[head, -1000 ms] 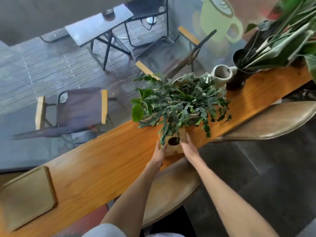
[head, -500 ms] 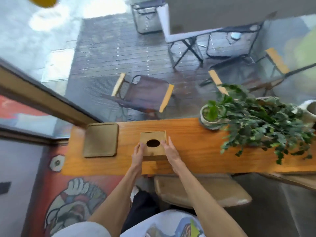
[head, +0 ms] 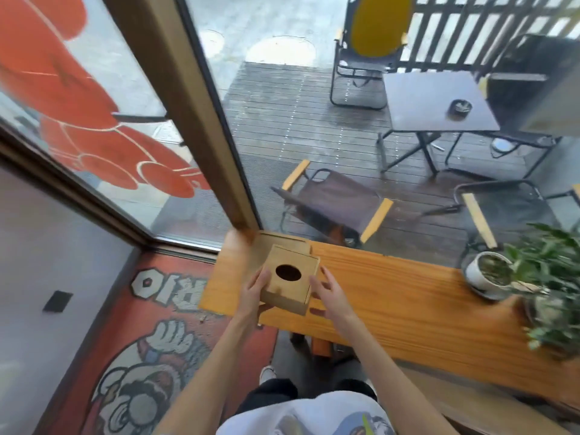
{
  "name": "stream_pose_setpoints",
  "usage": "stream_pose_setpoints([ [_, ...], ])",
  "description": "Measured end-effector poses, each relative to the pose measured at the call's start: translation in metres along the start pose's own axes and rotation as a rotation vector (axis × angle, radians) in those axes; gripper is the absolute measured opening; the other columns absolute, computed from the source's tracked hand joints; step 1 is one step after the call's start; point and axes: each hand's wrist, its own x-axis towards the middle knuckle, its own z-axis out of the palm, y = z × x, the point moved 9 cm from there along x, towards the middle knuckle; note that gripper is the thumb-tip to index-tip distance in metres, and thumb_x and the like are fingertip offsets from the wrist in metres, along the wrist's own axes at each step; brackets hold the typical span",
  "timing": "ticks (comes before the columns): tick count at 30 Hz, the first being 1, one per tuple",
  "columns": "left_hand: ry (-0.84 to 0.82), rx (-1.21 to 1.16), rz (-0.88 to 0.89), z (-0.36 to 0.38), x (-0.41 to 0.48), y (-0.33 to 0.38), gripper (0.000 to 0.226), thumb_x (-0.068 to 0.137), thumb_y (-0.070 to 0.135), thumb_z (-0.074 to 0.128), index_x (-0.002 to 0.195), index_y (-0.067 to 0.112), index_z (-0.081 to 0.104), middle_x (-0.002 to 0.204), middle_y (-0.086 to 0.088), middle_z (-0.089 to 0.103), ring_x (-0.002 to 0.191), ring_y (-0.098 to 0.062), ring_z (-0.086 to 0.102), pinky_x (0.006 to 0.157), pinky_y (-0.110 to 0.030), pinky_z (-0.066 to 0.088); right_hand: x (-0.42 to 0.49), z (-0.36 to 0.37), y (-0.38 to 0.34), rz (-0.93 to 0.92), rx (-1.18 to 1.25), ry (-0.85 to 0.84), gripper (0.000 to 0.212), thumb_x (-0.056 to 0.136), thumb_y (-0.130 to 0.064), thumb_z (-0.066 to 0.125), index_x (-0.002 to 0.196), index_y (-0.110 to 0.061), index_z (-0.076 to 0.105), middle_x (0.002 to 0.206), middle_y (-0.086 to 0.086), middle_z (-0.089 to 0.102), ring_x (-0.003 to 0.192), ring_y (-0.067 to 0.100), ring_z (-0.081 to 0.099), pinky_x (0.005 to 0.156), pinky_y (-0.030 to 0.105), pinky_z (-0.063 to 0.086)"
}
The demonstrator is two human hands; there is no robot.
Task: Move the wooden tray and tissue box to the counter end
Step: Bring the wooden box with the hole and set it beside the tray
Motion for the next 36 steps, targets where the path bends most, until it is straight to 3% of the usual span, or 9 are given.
stream_pose_setpoints([
  [5,-0.086,0.102,-0.009,-0.086,0.008,0.028,0.063,0.088,0.06,0.062,0.128,0.012,0.065,0.126,-0.015,0.069,0.109,-0.026,0.068,0.073,-0.039,0.059,0.006,0.068,-0.016,0.07,0.062,-0.223,0.05,0.086,-0.065,0.054,0.128,-0.039,0.054,0.12,-0.014,0.062,0.111,0.018,0.061,0.101,0.052,0.051],
  [11,-0.063,0.081,0.083,-0.112,0.01,0.065,0.04,0.086,0.056,0.064,0.108,0.025,0.074,0.118,-0.01,0.075,0.096,-0.018,0.072,0.08,-0.036,0.056,-0.008,0.121,-0.025,0.094,-0.095,-0.427,0.044,0.087,-0.061,0.06,0.127,-0.04,0.061,0.121,-0.005,0.071,0.11,0.019,0.069,0.091,0.041,0.058],
  [15,-0.048,0.061,0.093,-0.108,0.017,0.058,0.077,0.081,0.07,0.065,0.141,0.023,0.055,0.134,-0.015,0.065,0.12,-0.029,0.065,0.104,-0.052,0.051,0.0,0.112,-0.021,0.025,-0.022,-0.341,0.037,0.093,-0.046,0.059,0.129,-0.036,0.058,0.115,-0.003,0.074,0.105,0.022,0.071,0.089,0.047,0.058],
  [18,-0.097,-0.002,0.046,-0.095,0.012,0.039,0.089,0.081,0.063,0.069,0.156,0.038,0.027,0.153,-0.006,0.046,0.125,-0.019,0.059,0.098,-0.041,0.053,0.009,0.105,-0.008,0.034,0.061,-0.237,0.042,0.094,-0.042,0.057,0.134,-0.03,0.054,0.114,0.003,0.074,0.1,0.027,0.073,0.078,0.044,0.06],
  [20,-0.147,-0.015,0.01,-0.088,0.008,0.023,0.091,0.078,0.061,0.074,0.153,0.05,0.023,0.158,0.004,0.041,0.128,-0.019,0.058,0.101,-0.051,0.053,0.013,0.101,0.0,0.044,0.097,-0.193,0.042,0.095,-0.042,0.054,0.135,-0.029,0.054,0.115,0.007,0.073,0.101,0.029,0.072,0.071,0.04,0.06],
  [24,-0.126,-0.053,-0.159,-0.092,0.001,-0.005,0.091,0.083,0.052,0.074,0.153,0.054,0.015,0.146,-0.007,0.052,0.11,-0.03,0.066,0.076,-0.053,0.061,0.01,0.098,0.016,0.09,0.06,-0.199,0.038,0.095,-0.041,0.051,0.132,-0.034,0.058,0.114,0.005,0.073,0.104,0.028,0.069,0.084,0.045,0.059],
  [27,-0.129,-0.049,-0.192,-0.097,0.008,-0.002,0.075,0.085,0.058,0.067,0.15,0.037,0.037,0.14,-0.022,0.052,0.105,-0.037,0.066,0.054,-0.034,0.055,0.018,0.099,0.015,0.109,-0.01,-0.225,0.041,0.088,-0.044,0.053,0.127,-0.038,0.063,0.109,0.006,0.074,0.102,0.024,0.069,0.095,0.049,0.055],
  [32,-0.077,-0.036,-0.237,-0.119,0.051,0.004,0.055,0.085,0.05,0.071,0.129,0.018,0.06,0.121,-0.013,0.068,0.109,-0.036,0.069,0.09,-0.057,0.059,0.058,0.109,-0.007,0.099,0.051,-0.081,0.05,0.087,-0.054,0.06,0.126,-0.023,0.065,0.112,0.004,0.073,0.1,0.021,0.066,0.092,0.042,0.052],
  [36,0.012,-0.12,-0.211,-0.151,0.092,0.009,0.054,0.085,0.048,0.072,0.13,0.023,0.057,0.124,-0.016,0.068,0.111,-0.033,0.069,0.087,-0.053,0.061,0.091,0.15,-0.007,0.209,0.172,0.012,0.08,0.085,-0.048,0.069,0.151,-0.029,0.029,0.145,0.003,0.049,0.128,0.028,0.05,0.104,0.055,0.045],
])
